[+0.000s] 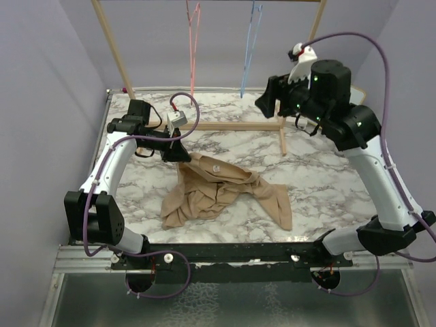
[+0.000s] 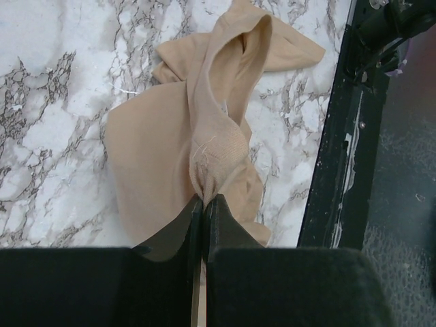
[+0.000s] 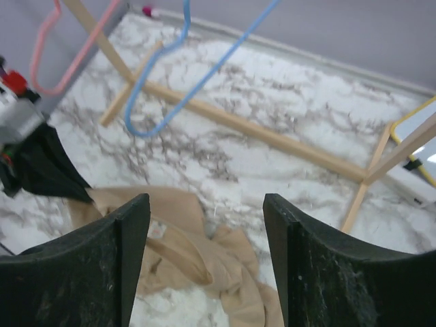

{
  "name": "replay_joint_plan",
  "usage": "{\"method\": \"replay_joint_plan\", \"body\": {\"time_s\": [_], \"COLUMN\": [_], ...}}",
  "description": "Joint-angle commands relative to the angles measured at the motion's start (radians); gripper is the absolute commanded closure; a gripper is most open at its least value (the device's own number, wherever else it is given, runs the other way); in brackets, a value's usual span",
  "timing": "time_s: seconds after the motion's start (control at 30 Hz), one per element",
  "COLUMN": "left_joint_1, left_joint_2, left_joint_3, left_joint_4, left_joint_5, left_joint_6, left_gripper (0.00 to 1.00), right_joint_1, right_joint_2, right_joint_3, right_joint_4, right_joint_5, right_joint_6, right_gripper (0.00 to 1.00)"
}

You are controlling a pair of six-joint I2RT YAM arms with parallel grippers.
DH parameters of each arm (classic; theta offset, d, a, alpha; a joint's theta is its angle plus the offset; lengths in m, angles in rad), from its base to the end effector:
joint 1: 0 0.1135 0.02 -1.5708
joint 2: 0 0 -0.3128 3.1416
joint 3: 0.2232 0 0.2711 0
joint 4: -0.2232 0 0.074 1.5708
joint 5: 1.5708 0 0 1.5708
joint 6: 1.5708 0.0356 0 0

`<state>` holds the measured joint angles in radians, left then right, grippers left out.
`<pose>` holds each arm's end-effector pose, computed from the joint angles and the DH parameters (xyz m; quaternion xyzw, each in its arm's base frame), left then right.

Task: Place the t-shirt on the hanger
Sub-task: Pick up the hanger from the clothesline.

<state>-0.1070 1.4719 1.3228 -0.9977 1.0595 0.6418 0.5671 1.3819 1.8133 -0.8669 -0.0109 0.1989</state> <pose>0.2921 -0.0626 0.3615 0.4075 0.7463 -0.4285 0.3056 0.2323 0.1484 0.5396 -0.1572 0.8284 0.2052 0.4970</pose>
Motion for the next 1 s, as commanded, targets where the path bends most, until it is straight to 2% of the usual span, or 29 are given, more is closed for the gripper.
{"method": "replay_joint_plan", "body": {"time_s": [0.0, 0.17, 0.57, 0.67, 0.8, 0.97], "left_joint_1": [-0.003, -0.003, -0.003, -0.003, -0.003, -0.003], "left_joint_2": [-0.030, -0.039, -0.065, -0.068, -0.066, -0.066], "left_joint_3": [-0.007, -0.017, -0.075, -0.089, -0.098, -0.104], "left_joint_4": [0.022, 0.030, 0.057, 0.062, 0.079, 0.084], "left_joint_5": [0.054, 0.048, 0.056, 0.063, 0.066, 0.066], "left_joint_6": [-0.020, -0.010, -0.013, -0.016, -0.027, -0.026], "left_gripper": [1.00, 1.00, 1.00, 1.00, 1.00, 1.00], "right_joint_1": [-0.006, -0.006, -0.003, -0.003, -0.003, -0.003], "right_joint_2": [0.105, 0.204, 0.376, 0.425, 0.489, 0.462], "right_joint_3": [0.221, 0.368, 0.377, 0.427, 0.521, 0.516], "right_joint_4": [0.063, 0.179, 0.458, 0.447, 0.362, 0.310], "right_joint_5": [0.108, 0.155, 0.199, 0.225, 0.296, 0.383], "right_joint_6": [0.044, 0.062, 0.095, 0.078, 0.050, 0.022], "right_gripper": [0.31, 0.29, 0.31, 0.33, 0.42, 0.50]}}
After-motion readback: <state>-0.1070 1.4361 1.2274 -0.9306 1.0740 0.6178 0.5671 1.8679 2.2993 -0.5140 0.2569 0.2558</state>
